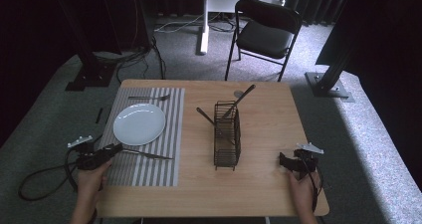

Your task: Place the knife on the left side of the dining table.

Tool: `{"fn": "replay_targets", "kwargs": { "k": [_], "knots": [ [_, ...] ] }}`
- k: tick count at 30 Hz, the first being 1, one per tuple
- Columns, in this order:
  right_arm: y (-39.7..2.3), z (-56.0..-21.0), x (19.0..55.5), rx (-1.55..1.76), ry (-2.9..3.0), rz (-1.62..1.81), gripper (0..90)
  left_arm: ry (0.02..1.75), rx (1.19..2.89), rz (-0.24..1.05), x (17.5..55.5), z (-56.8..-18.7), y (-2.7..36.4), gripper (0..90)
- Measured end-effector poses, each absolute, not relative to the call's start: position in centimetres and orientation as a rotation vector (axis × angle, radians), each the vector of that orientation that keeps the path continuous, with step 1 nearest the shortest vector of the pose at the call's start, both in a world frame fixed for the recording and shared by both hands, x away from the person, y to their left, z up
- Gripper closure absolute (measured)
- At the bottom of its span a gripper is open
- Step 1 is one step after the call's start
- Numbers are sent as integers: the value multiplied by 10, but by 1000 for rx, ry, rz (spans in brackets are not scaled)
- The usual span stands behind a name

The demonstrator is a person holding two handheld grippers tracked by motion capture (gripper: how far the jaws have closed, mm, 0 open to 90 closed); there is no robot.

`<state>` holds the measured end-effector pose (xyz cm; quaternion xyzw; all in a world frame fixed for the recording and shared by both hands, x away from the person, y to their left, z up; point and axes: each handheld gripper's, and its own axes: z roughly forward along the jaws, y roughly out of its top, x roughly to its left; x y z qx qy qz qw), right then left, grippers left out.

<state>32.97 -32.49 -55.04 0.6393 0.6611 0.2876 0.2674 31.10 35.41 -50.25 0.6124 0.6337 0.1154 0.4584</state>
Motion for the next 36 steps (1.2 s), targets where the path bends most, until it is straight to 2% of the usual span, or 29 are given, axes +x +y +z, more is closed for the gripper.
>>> {"fn": "replay_targets", "kwargs": {
  "k": [9, 21, 32, 36],
  "knots": [
    [-325, -550, 330, 1725, 1784, 776, 115, 1616, 1529, 300, 313, -515, 358, 453],
    [-325, -550, 330, 1725, 1784, 776, 115, 1661, 1529, 287, 318, -528, 362, 451],
    [-325, -550, 330, 1725, 1784, 776, 116, 1687, 1588, 352, 323, -536, 357, 430],
    [-325, -550, 330, 1726, 1784, 775, 115, 1690, 1651, 435, 324, -535, 351, 399]
  ]
}}
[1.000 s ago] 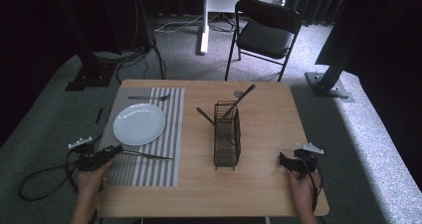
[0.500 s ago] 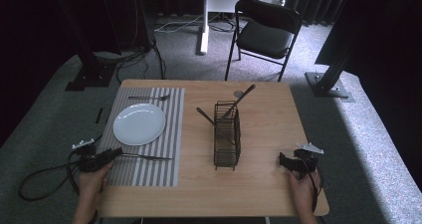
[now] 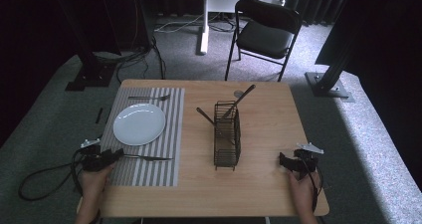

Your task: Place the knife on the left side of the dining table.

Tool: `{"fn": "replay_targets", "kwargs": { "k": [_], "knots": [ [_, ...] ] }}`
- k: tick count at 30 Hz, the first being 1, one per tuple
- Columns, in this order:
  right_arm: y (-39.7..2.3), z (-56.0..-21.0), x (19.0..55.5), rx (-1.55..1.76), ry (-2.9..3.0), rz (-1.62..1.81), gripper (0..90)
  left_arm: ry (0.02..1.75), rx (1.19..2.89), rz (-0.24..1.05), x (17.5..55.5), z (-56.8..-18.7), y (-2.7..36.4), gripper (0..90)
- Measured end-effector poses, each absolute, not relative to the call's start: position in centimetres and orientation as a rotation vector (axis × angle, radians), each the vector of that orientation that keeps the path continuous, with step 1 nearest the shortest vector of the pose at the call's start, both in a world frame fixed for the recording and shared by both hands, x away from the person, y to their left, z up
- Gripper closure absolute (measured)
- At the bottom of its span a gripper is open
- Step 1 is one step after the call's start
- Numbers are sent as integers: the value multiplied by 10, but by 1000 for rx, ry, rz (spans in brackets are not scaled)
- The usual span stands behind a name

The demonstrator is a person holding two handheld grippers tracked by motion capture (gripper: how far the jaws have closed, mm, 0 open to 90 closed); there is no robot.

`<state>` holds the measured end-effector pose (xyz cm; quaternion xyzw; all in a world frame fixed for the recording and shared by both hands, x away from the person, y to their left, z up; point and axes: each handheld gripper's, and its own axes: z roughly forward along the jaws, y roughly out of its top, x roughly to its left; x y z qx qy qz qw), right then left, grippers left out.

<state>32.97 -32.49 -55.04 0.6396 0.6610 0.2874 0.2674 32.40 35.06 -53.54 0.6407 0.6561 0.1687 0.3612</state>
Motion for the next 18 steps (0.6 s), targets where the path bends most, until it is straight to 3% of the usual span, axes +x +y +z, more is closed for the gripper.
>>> {"fn": "replay_targets", "kwargs": {
  "k": [18],
  "knots": [
    [-325, -550, 330, 1725, 1784, 776, 117, 1677, 1607, 527, 300, -533, 350, 370]
  ]
}}
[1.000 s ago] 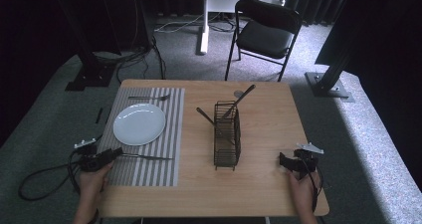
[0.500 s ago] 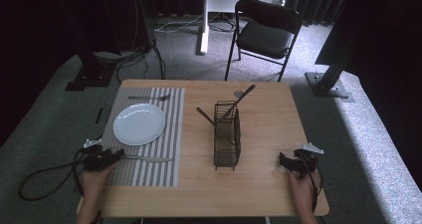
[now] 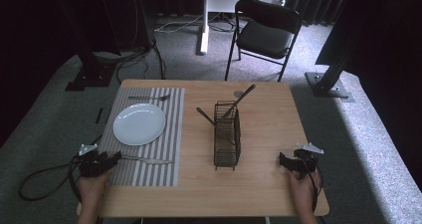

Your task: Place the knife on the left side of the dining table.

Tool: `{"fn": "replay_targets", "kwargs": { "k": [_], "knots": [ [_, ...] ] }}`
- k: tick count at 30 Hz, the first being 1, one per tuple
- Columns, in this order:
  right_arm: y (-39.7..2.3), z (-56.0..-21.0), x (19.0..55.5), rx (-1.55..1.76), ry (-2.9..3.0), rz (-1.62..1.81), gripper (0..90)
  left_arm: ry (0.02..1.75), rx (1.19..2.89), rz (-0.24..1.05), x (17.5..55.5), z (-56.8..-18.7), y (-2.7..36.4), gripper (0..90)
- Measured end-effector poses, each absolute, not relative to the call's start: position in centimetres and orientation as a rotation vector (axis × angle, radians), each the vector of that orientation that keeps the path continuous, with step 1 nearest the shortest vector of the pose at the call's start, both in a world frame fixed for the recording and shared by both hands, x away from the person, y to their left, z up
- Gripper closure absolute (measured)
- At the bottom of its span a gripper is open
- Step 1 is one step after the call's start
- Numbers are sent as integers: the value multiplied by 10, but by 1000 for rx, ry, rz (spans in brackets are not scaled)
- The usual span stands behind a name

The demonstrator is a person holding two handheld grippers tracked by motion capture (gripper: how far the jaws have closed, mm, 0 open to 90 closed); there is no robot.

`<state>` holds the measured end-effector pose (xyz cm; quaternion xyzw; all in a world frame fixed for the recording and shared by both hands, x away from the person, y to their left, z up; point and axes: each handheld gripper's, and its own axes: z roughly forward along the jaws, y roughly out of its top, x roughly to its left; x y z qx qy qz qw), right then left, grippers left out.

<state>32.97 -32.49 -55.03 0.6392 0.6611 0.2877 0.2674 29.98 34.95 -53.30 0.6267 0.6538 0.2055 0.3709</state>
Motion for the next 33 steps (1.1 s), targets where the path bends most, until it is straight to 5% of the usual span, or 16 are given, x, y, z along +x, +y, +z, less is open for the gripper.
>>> {"fn": "replay_targets", "kwargs": {
  "k": [20, 30, 33],
  "knots": [
    [-325, -550, 330, 1725, 1784, 776, 117, 1604, 1703, 539, 263, -535, 323, 241],
    [-325, -550, 330, 1725, 1784, 776, 117, 1613, 1762, 592, 262, -537, 318, 0],
    [-325, -550, 330, 1725, 1784, 776, 117, 1612, 1778, 600, 261, -540, 317, 0]
  ]
}}
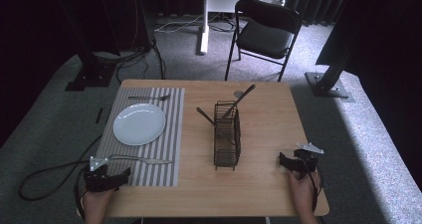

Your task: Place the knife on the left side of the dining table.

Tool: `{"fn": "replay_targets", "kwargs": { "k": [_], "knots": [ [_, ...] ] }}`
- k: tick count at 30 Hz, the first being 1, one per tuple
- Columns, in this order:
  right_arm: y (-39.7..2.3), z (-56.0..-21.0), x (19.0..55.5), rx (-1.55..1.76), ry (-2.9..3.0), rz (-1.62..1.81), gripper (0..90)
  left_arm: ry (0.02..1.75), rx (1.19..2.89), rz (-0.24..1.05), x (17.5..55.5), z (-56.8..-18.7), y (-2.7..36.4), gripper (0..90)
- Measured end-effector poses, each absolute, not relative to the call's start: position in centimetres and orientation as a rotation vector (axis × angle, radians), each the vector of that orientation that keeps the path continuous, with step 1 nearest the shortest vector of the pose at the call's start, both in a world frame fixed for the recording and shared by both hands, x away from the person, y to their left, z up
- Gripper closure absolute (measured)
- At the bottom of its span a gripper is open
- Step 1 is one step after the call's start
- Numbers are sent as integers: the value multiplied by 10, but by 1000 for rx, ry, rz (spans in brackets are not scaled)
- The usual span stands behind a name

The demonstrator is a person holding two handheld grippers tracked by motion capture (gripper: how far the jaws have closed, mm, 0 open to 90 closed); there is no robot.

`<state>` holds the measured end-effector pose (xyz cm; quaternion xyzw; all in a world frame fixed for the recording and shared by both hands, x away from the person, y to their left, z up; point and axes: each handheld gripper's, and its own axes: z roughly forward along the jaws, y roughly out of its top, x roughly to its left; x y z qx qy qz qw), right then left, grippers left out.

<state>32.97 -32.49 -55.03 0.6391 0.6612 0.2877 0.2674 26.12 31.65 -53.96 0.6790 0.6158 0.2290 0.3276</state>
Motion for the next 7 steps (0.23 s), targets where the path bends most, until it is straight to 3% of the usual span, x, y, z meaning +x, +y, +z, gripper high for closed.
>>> {"fn": "replay_targets", "kwargs": {
  "k": [7],
  "knots": [
    [-325, -550, 330, 1724, 1784, 776, 117, 1622, 1796, 607, 262, -542, 314, 0]
  ]
}}
